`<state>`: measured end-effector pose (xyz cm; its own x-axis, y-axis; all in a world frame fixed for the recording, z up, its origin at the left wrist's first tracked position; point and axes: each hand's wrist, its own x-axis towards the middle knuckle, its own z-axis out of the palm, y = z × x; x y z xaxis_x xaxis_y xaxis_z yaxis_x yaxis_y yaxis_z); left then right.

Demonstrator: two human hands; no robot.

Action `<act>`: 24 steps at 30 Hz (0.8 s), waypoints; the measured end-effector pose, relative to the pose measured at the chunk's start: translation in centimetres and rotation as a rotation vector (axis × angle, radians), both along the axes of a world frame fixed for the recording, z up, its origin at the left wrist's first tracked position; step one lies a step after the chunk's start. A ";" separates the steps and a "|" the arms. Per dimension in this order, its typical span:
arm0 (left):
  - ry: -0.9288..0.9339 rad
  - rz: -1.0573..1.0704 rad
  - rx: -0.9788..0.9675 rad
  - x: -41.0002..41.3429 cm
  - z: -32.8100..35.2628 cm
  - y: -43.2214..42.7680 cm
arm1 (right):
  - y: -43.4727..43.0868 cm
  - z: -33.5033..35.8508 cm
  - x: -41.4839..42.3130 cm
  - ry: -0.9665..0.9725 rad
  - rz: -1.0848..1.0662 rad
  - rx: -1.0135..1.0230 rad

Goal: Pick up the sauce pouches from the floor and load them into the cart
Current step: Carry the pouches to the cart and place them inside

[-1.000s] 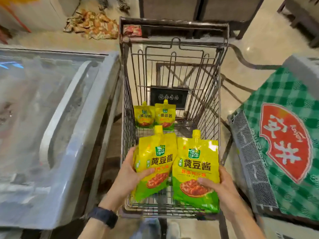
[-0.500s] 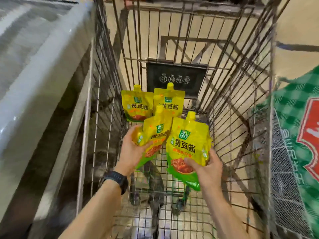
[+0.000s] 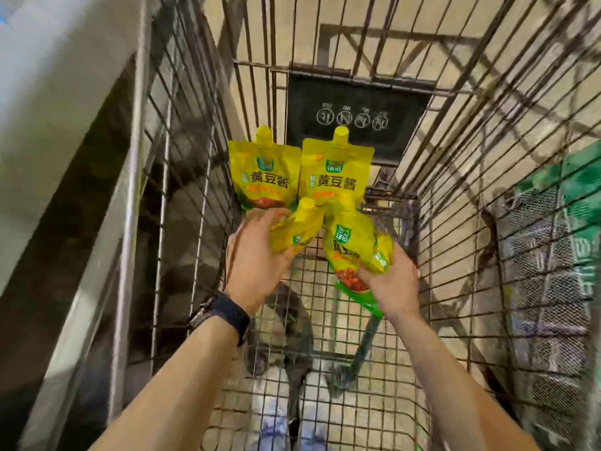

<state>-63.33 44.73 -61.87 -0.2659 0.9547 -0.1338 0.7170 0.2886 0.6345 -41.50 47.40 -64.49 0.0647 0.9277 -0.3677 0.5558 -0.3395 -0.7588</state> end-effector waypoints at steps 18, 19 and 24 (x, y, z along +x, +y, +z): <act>0.407 -0.149 -0.232 -4.0 2.7 4.4 | 5.8 4.9 -6.2 -0.578 0.668 -0.193; 0.392 -0.164 -0.232 -4.0 2.6 4.3 | 5.8 4.4 -6.8 -0.562 0.672 -0.158; 0.355 -0.165 -0.274 -4.0 2.2 5.1 | 6.9 1.8 -11.2 -0.656 0.715 0.004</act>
